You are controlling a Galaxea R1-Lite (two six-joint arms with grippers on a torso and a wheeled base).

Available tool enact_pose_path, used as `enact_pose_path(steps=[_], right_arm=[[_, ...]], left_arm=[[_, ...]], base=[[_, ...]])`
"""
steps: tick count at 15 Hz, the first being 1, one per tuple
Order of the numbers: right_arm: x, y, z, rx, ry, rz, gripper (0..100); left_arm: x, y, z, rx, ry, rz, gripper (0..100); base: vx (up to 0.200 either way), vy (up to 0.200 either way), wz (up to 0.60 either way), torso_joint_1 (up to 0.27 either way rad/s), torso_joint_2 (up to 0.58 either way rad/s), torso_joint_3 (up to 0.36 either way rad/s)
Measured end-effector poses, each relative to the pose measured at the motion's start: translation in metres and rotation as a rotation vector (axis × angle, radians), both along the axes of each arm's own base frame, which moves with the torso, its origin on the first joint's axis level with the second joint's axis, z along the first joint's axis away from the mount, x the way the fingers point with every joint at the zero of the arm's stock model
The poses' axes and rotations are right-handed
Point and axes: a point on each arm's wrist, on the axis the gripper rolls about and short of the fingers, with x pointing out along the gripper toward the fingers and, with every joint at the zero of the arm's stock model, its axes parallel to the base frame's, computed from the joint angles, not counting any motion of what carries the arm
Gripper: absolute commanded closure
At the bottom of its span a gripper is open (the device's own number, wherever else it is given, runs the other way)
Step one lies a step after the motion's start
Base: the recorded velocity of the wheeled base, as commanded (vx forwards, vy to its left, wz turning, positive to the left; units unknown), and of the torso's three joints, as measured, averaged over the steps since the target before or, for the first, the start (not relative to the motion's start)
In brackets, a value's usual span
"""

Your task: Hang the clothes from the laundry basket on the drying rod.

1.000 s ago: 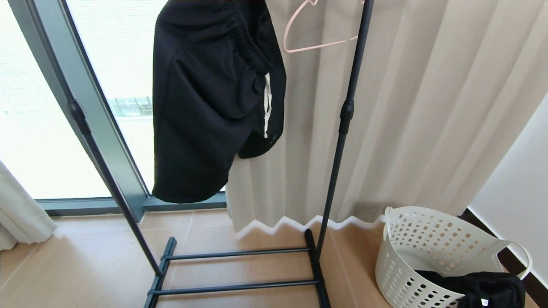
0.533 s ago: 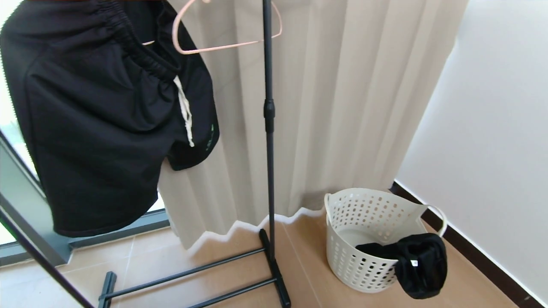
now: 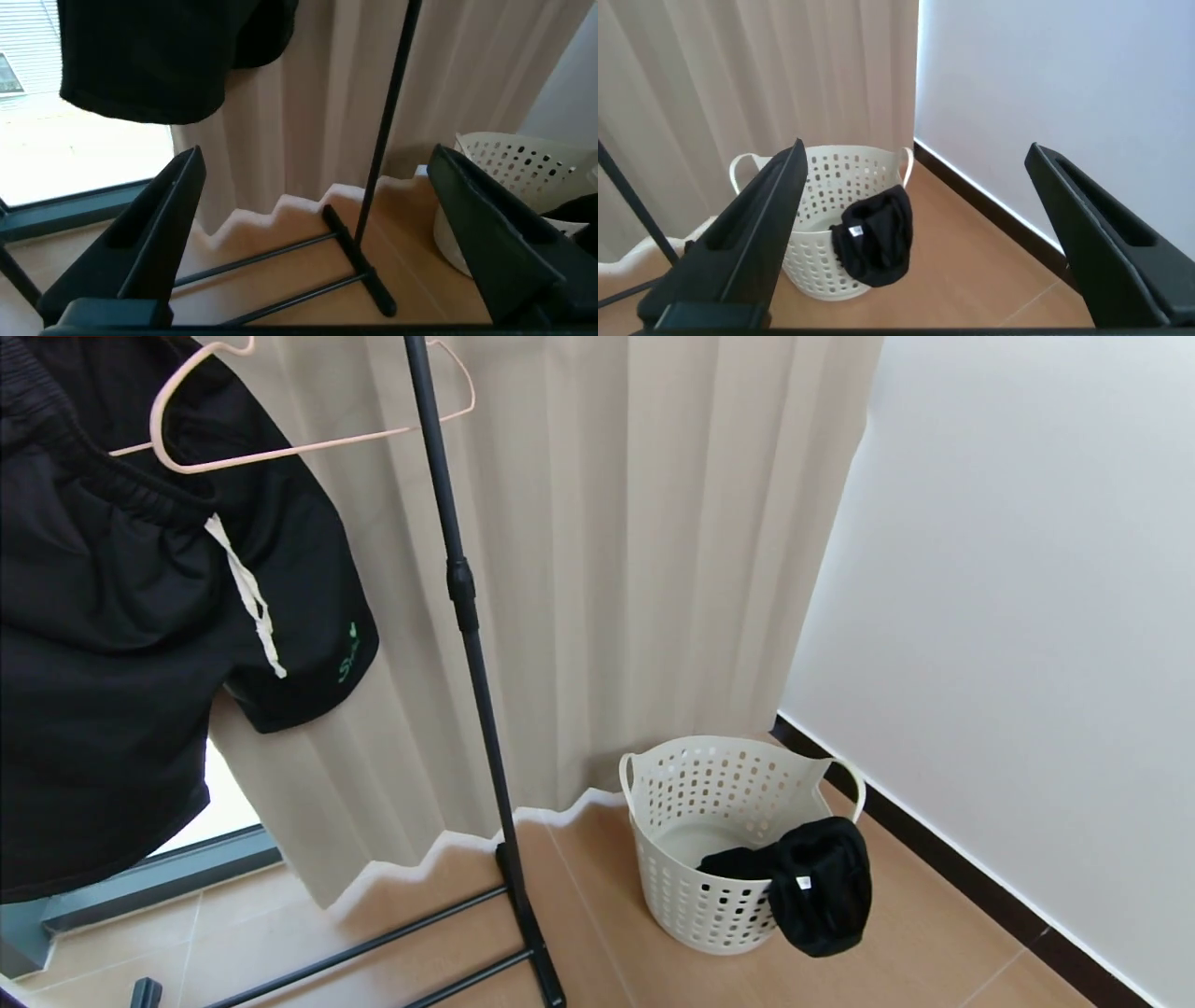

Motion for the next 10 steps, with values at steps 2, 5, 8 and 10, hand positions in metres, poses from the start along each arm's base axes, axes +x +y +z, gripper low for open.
enact_pose_path(steps=[2, 5, 8, 10], right_arm=[[0.0, 0.0, -0.0001, 0.0, 0.001, -0.001, 0], [0.0, 0.0, 0.0, 0.0, 0.0, 0.0, 0], [0.0, 0.0, 0.0, 0.0, 0.0, 0.0, 0], [0.0, 0.0, -0.0001, 0.0, 0.001, 0.001, 0]], left_arm=[[0.0, 0.0, 0.0, 0.0, 0.0, 0.0, 0], [0.0, 0.0, -0.0001, 0.0, 0.001, 0.0, 0], [0.0, 0.0, 0.0, 0.0, 0.0, 0.0, 0], [0.0, 0.0, 0.0, 0.0, 0.0, 0.0, 0]], base=[[0.0, -0.2, 0.0, 0.005, 0.0, 0.007], [0.0, -0.2, 0.0, 0.002, 0.0, 0.005], [0.133, -0.2, 0.0, 0.001, 0.0, 0.005], [0.2, -0.1, 0.0, -0.002, 0.0, 0.005]])
